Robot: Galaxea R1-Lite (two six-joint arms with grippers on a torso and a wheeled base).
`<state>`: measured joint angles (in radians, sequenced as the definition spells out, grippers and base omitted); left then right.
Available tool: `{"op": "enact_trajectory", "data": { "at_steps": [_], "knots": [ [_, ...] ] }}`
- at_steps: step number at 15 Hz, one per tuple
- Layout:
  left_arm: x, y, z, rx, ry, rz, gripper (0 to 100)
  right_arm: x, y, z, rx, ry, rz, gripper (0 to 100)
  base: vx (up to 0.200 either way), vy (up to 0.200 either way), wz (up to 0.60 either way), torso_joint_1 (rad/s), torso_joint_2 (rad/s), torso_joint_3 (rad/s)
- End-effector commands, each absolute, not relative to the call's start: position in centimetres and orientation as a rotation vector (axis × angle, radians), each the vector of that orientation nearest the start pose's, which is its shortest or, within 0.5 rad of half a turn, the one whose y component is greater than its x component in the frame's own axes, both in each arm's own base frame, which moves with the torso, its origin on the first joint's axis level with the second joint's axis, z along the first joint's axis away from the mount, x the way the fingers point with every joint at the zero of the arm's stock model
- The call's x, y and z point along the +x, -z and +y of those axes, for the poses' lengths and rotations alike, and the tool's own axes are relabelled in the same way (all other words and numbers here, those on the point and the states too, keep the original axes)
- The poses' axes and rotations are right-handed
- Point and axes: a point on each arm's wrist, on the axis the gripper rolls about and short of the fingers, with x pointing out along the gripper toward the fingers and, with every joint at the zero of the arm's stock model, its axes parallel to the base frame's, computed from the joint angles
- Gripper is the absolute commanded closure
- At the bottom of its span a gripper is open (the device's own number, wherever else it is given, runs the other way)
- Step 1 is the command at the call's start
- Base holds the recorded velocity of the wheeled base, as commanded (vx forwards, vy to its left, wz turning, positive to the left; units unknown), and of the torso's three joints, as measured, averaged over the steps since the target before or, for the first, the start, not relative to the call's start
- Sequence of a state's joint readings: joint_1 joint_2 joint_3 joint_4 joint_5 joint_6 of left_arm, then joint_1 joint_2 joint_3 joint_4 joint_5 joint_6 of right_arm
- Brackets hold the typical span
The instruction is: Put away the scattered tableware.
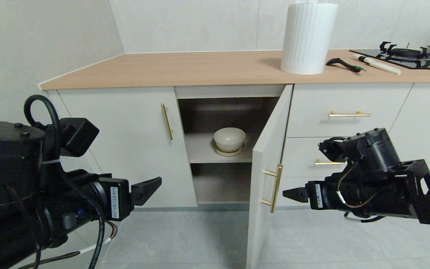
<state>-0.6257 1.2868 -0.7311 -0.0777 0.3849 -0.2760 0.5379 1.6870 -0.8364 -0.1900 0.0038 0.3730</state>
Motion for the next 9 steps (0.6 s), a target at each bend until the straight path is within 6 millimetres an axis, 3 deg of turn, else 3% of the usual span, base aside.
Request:
{"op": "enact_trajectory", "data": {
  "at_steps": [1,8,9],
  "knots": [
    [16.2,-21.3,-10.7,-0.036,0.172,0.449,0,26.6,-14.0,15.8,0.169,-0.391,0.747,0,0.000,0.000,0.00,0.000,0.00,0.000],
    [16.4,-20.8,-10.8,-0.021,0.159,0.466,0,28.3,-12.5,16.6,0.205,-0.383,0.714,0,0.000,0.000,0.00,0.000,0.00,0.000],
    [16.4,-20.9,-10.7,-0.021,0.151,0.460,0,28.6,-12.0,17.0,0.218,-0.384,0.712,0,0.200,0.000,0.00,0.007,0.00,0.002]
  ]
}}
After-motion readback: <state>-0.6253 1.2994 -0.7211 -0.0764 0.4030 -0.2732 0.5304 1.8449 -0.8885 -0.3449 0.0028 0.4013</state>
